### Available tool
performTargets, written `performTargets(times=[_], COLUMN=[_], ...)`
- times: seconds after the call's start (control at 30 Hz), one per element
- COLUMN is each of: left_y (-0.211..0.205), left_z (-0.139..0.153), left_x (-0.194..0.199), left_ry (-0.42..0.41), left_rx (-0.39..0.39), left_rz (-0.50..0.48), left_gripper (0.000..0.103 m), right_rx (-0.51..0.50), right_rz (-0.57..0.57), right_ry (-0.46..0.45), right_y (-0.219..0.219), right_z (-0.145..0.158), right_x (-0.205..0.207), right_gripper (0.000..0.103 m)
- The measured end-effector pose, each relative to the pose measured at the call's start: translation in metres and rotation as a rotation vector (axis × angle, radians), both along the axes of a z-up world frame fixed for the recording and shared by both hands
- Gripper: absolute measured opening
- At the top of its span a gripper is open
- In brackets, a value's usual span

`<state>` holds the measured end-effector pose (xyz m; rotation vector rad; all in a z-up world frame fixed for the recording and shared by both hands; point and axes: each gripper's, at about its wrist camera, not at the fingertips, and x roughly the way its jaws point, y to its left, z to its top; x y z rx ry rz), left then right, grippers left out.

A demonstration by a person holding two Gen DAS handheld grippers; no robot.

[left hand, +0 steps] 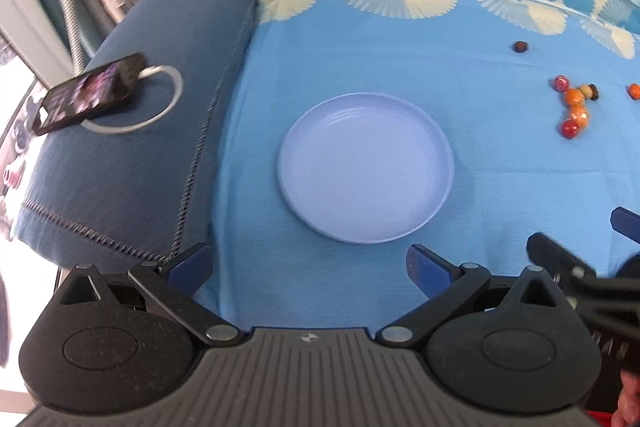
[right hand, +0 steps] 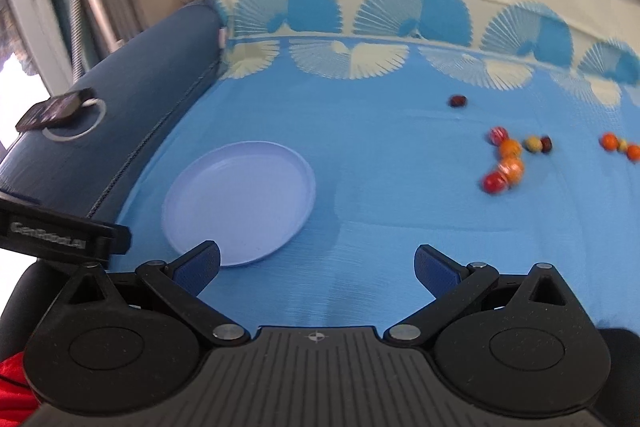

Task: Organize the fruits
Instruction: 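Grasp the wrapped red tomato with the left tool while the right tool grasps a mandarin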

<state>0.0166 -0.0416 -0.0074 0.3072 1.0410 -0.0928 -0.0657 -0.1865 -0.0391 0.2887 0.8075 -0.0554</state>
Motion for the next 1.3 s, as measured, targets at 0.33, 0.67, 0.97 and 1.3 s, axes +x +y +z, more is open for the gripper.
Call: performTargets(times=[0.33,0.67,0.97,1.3], left_y=[-0.111,-0.27,-0.33,-0.334], left_z=[-0.017,-0.104,-0.165,-0.168], left_x=[0.028,0.072,0.104,0.118], left_ry=[0.041,0.085,0.113,0.119], left_rx=[-0.097,-0.075,-0.039,-0.14], left_rz=[-0.179,-0.504,-0.597,-0.675], left_gripper=[0.103,0.103,0.103,0.039], right_rx=[0.057,-0.052,-0.204,-0.243], right_rz=[-0.48,-0.817,-0.801,-0.786], right_ry=[-0.058,-0.12,0.097,0.052], right_y=[-0.158,-0.335,-0.478,-0.502], right_z=[-0.024,-0.08,-0.185,-0.221], right_x=[-0.018,-0.008,0.069,0.1], right_gripper=[0.103,0.103,0.102,0.098])
